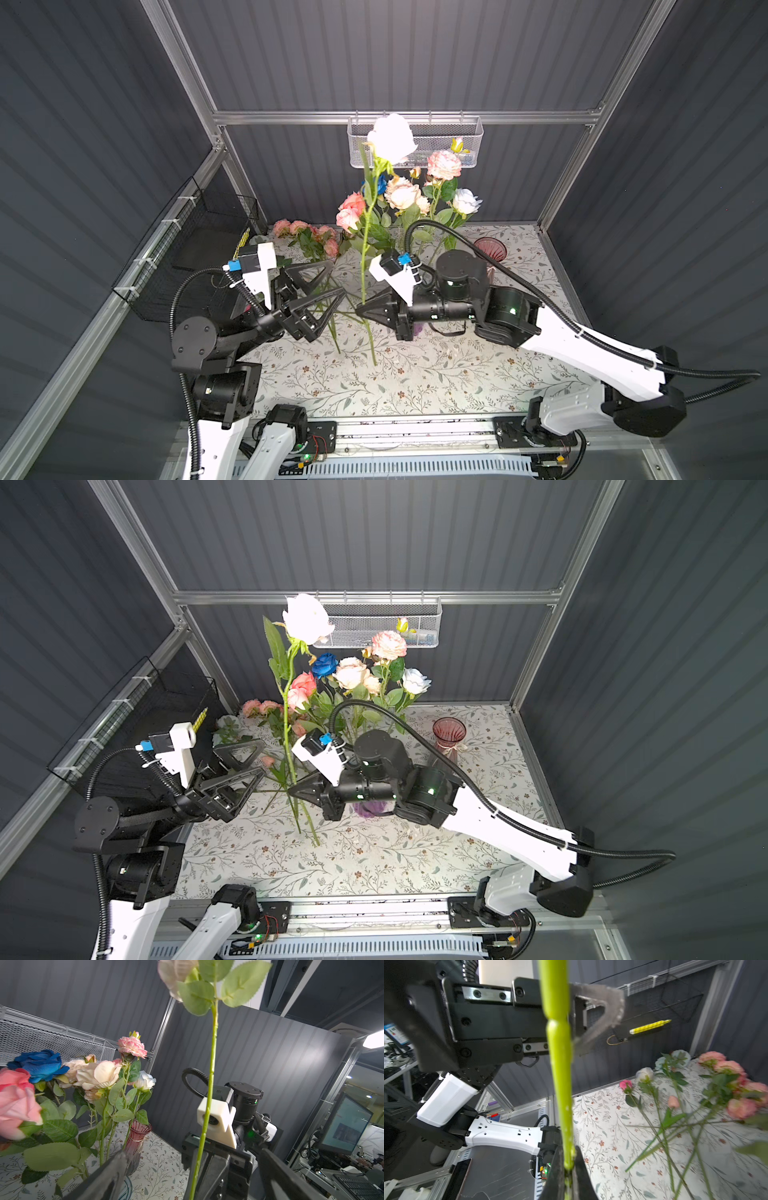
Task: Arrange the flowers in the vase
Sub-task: 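Carry the rose into the blue-purple vase with the right gripper and open it, then bring both grippers to the neck of the blue-purple vase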
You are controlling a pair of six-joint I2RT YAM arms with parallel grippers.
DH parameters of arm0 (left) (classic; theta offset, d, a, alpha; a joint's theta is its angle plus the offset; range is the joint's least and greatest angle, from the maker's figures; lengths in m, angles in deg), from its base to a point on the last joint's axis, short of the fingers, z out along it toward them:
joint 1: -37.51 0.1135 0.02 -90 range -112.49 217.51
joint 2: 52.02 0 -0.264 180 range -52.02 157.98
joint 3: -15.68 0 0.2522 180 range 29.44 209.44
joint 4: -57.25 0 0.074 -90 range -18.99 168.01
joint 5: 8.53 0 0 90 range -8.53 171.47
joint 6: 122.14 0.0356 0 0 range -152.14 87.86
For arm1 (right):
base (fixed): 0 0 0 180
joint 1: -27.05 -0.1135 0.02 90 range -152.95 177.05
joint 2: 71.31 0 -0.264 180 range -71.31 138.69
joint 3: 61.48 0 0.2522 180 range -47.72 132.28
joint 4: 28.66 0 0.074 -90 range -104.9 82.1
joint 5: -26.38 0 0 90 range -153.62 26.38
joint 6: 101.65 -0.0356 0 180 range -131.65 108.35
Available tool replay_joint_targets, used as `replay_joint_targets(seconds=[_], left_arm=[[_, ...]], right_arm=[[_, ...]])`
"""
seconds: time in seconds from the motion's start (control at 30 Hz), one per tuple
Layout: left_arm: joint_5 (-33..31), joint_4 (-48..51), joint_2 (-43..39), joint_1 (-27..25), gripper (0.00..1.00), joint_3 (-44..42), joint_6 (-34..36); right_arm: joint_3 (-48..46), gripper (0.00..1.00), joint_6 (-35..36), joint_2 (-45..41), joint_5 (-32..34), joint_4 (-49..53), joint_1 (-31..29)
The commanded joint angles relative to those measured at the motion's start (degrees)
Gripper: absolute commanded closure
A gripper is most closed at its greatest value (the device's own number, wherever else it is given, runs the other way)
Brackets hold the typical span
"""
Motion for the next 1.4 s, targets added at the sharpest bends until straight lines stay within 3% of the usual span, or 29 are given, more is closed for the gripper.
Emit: replay_joint_targets(seconds=[0.0, 0.17, 0.3, 0.57, 0.87, 0.93, 1.0, 1.07, 1.2, 1.37], left_arm=[[-7.77, 6.21, -2.52, -0.15, 0.0, 0.17, 4.21], [-15.21, 9.56, -6.43, -0.13, 0.0, -5.06, 5.09], [-16.26, 10.33, -7.42, -0.14, 0.0, -8.99, 3.35], [-15.76, 13.25, -8.51, -0.15, 0.01, -12.32, 2.0], [-15.85, 13.87, -8.09, -0.15, 0.01, -14.16, 1.83], [-15.74, 13.6, -7.36, -0.15, 0.0, -14.34, 1.63], [-16.02, 13.67, -6.67, -0.1, 0.01, -14.66, 1.52], [-16.26, 13.77, -6.05, -0.15, 0.01, -15.02, 1.43], [-16.78, 13.78, -5.16, -0.21, 0.01, -17.07, 0.57], [-16.33, 12.75, -4.32, -0.23, 0.03, -19.59, -0.54]], right_arm=[[-3.36, 1.0, 3.44, -6.75, 10.44, -2.88, 0.85], [-7.49, 1.0, 9.84, -11.04, 23.27, -5.07, 2.33], [-8.6, 1.0, 14.44, -9.06, 27.48, -10.77, 5.47], [-11.62, 1.0, 13.27, -2.71, 23.76, -20.69, 13.8], [-23.93, 1.0, 5.99, -1.51, 25.82, -22.88, 13.85], [-26.64, 0.82, 2.71, -2.81, 25.73, -22.01, 13.84], [-29.47, 0.58, -0.27, -5.19, 25.6, -21.14, 13.84], [-31.32, 0.42, -2.2, -7.96, 25.25, -20.19, 13.84], [-33.78, 0.32, -6.33, -13.64, 23.15, -16.87, 13.84], [-37.04, 0.29, -10.08, -19.15, 21.3, -14.2, 13.75]])
